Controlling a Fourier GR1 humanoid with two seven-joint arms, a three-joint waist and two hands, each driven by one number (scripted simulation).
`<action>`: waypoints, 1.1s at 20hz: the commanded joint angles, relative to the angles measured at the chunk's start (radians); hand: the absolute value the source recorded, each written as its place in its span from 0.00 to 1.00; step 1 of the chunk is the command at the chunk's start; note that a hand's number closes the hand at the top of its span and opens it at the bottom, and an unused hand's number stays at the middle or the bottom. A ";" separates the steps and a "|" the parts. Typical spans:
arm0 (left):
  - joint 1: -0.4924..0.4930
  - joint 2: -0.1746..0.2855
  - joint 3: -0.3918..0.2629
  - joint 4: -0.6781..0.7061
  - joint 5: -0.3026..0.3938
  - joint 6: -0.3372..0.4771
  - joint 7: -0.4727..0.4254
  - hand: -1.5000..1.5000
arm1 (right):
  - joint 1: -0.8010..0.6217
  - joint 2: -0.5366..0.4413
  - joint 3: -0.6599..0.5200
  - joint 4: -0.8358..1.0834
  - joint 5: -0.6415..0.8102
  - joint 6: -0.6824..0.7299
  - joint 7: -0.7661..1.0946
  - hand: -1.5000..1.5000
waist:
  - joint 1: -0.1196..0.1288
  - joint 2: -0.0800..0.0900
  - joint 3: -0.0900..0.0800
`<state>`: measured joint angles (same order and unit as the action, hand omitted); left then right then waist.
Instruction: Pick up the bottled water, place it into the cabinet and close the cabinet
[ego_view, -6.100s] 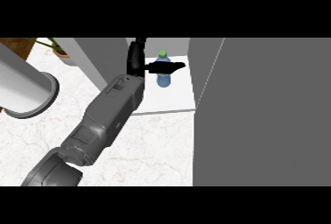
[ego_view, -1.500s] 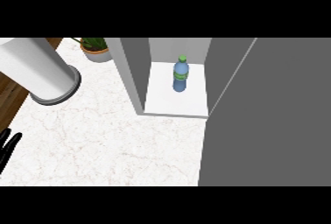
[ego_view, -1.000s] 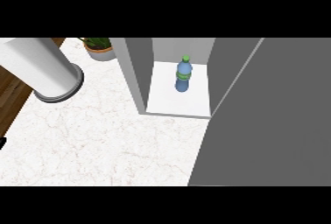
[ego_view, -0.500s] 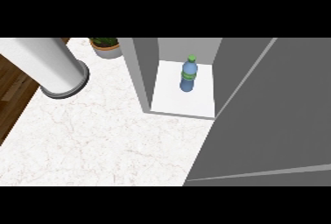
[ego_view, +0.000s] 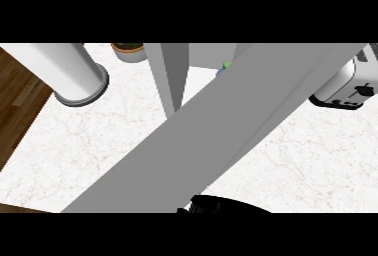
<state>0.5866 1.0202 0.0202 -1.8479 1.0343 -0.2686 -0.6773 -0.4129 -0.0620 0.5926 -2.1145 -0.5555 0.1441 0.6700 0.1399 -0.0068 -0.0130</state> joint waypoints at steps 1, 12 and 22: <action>0.038 0.004 0.044 0.004 0.014 -0.043 -0.016 0.00 | -0.232 0.059 0.076 0.121 -0.098 -0.085 0.010 1.00 | 0.002 0.005 0.008; 0.228 -0.060 0.201 0.104 0.003 -0.243 -0.080 0.00 | -0.533 0.062 -0.162 0.528 -0.373 -0.116 0.011 1.00 | -0.075 0.008 0.012; 0.276 -0.160 0.300 0.099 -0.017 -0.303 -0.025 0.00 | -0.462 -0.006 -0.289 0.758 -0.396 0.105 -0.049 1.00 | -0.110 0.009 0.013</action>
<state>0.8385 0.8923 0.2773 -1.7793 1.0217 -0.4814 -0.6689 -0.9094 -0.0172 0.3748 -1.4339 -0.9305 0.1569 0.6389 0.0369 0.0006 -0.0002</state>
